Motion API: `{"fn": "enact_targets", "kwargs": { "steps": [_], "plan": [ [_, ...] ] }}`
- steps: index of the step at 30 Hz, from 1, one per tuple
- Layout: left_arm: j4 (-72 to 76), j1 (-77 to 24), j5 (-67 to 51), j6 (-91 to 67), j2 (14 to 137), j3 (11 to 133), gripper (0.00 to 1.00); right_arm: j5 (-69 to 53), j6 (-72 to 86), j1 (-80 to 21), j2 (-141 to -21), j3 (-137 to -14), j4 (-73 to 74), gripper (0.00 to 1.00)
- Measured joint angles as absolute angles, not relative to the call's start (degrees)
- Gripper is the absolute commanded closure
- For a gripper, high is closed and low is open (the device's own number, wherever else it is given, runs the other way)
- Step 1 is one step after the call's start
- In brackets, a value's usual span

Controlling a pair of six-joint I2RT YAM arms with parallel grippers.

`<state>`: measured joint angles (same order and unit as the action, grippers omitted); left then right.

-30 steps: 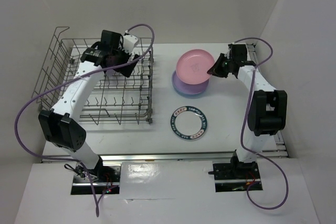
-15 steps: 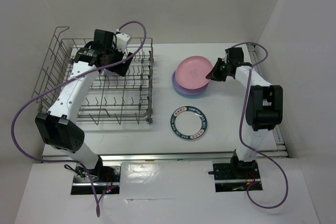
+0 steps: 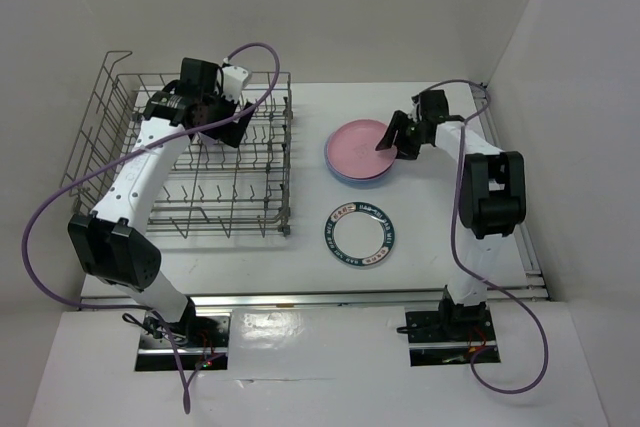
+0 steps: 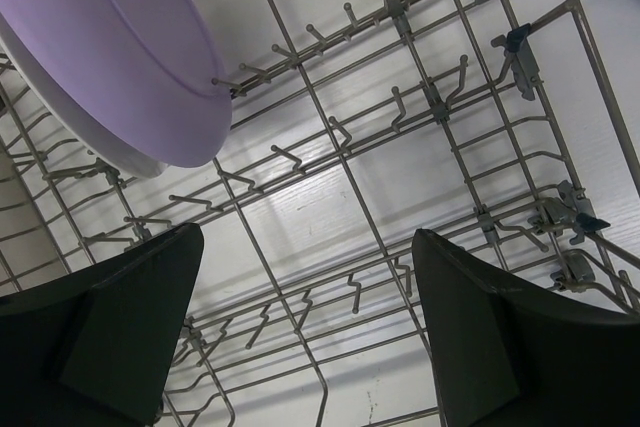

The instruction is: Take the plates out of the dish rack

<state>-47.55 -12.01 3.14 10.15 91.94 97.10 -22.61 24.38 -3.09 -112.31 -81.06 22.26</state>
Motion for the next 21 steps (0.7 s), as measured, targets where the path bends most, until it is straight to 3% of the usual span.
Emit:
{"fn": "enact_targets", "kwargs": {
  "steps": [2, 9, 14, 19, 21],
  "plan": [
    [-47.5, -11.9, 3.1, 10.2, 91.9, 97.1, 0.0, -21.4, 23.1, -3.7, -112.3, -82.0, 23.1, 0.3],
    [-47.5, -11.7, 3.1, 10.2, 91.9, 97.1, 0.0, -14.7, 19.0, -5.1, -112.3, -87.7, 31.4, 0.24],
    [-47.5, -11.7, 3.7, 10.3, 91.9, 97.1, 0.0, -6.9, 15.8, -5.3, -111.4, -94.8, 39.6, 0.24],
    [-47.4, -11.2, 4.3, 10.1, 92.3, 97.2, 0.0, -2.8, 13.7, -5.9, -108.1, -94.2, 41.6, 0.29],
    [-47.2, -10.7, 4.4, 9.4, 93.3, 98.3, 0.09, -3.0, 13.5, -7.2, -107.3, -94.0, 41.4, 0.31]
  ]
}}
